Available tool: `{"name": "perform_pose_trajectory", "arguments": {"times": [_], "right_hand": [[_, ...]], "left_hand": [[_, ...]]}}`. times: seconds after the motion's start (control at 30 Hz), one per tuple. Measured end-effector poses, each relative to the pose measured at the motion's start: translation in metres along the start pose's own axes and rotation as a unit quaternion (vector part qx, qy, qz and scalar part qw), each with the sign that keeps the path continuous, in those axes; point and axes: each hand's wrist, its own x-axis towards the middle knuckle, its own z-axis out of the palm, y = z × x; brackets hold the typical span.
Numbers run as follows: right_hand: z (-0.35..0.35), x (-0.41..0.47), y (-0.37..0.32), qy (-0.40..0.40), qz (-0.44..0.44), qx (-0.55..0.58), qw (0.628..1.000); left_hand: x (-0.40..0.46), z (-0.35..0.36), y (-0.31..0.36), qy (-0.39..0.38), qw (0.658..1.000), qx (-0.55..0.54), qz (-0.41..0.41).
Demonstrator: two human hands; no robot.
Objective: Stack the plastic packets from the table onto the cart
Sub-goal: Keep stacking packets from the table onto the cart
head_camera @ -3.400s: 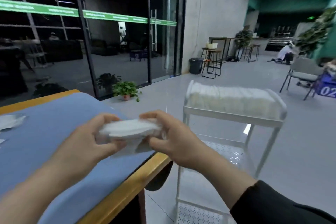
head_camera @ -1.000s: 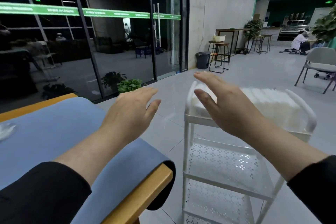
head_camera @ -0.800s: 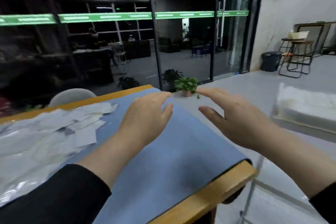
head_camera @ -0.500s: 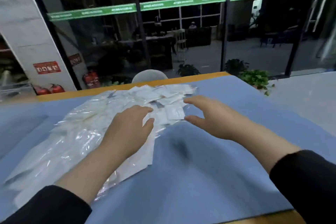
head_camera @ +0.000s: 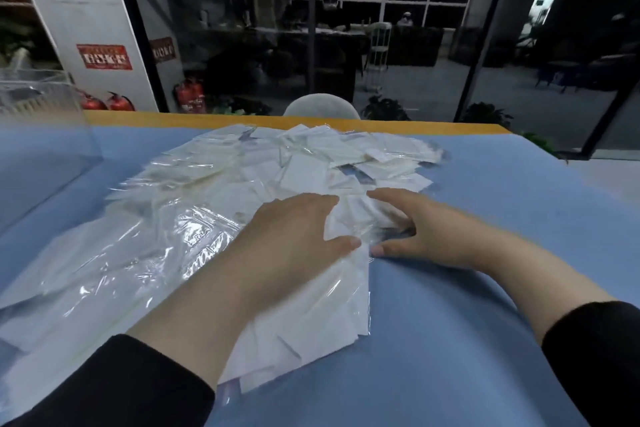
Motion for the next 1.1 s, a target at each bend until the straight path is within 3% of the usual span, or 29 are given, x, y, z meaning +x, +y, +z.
{"name": "perform_pose_trajectory", "arguments": {"times": [0.13, 0.27, 0.33, 0.6, 0.77, 0.93, 1.1], "right_hand": [[-0.007, 0.006, -0.012, 0.012, -0.037, -0.034, 0.999], [0.005, 0.008, -0.017, -0.008, -0.063, -0.028, 0.998], [0.012, 0.008, -0.017, -0.014, -0.074, -0.015, 0.997], [0.011, 0.004, -0.010, 0.010, -0.091, 0.016, 0.996], [0.014, 0.006, -0.016, 0.058, -0.088, 0.035, 0.994], [0.015, 0.006, -0.018, 0.143, -0.122, 0.074, 0.979], [0.011, 0.011, -0.022, 0.264, -0.167, 0.091, 0.945]], "left_hand": [[0.006, -0.003, -0.004, 0.012, 1.000, 0.009, 0.002], [0.008, -0.007, -0.014, -0.085, 0.991, 0.096, -0.031], [0.007, -0.008, -0.016, -0.087, 0.992, 0.090, -0.027], [0.012, -0.010, -0.025, 0.017, 0.998, 0.055, -0.011], [0.014, -0.015, -0.020, 0.143, 0.990, 0.017, -0.013], [0.011, -0.020, -0.018, 0.281, 0.942, -0.178, 0.038], [0.005, -0.028, -0.008, 0.286, 0.876, -0.380, 0.083]]}}
